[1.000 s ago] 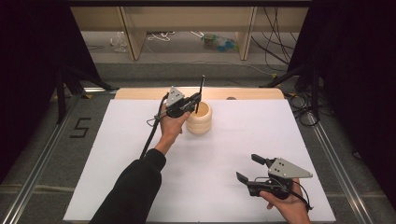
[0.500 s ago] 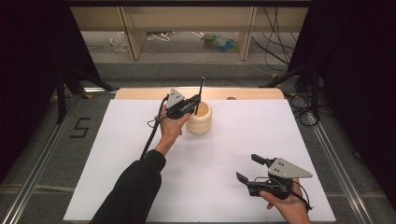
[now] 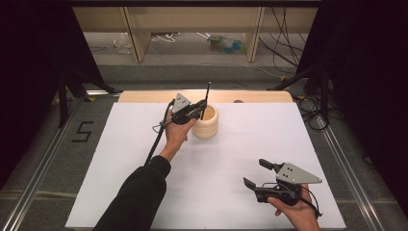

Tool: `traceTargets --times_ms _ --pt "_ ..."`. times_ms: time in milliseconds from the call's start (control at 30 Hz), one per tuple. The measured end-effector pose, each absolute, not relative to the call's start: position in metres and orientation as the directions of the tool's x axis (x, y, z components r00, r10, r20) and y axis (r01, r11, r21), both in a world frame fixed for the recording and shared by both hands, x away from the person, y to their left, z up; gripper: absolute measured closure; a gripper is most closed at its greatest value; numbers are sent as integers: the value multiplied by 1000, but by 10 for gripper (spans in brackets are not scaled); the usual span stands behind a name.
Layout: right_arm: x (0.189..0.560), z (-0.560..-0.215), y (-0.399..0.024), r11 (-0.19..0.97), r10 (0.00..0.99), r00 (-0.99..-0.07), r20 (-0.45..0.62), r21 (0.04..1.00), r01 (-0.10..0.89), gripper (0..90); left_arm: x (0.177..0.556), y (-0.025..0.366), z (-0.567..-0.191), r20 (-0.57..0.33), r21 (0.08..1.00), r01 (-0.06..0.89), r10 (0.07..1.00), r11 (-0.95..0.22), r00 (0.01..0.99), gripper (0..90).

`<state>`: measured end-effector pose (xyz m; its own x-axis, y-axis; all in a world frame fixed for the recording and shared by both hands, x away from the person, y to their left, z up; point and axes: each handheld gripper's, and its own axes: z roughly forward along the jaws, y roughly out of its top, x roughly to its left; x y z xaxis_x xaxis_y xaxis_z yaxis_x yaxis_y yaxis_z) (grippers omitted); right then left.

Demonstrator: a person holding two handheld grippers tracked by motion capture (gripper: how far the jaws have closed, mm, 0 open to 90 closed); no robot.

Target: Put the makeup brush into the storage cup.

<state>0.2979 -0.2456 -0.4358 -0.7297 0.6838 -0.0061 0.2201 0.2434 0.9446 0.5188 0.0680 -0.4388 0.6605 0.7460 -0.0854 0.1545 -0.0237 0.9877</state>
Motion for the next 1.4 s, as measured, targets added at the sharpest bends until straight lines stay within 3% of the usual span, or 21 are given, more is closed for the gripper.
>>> traceTargets --times_ms 1067,1400 --pt "299 -437 -244 231 682 -732 -5 950 209 197 517 72 -452 -87 980 193 757 -54 648 828" --pt "298 -436 -245 244 684 -729 -8 945 218 197 514 74 -448 -80 977 202 756 -71 650 720"
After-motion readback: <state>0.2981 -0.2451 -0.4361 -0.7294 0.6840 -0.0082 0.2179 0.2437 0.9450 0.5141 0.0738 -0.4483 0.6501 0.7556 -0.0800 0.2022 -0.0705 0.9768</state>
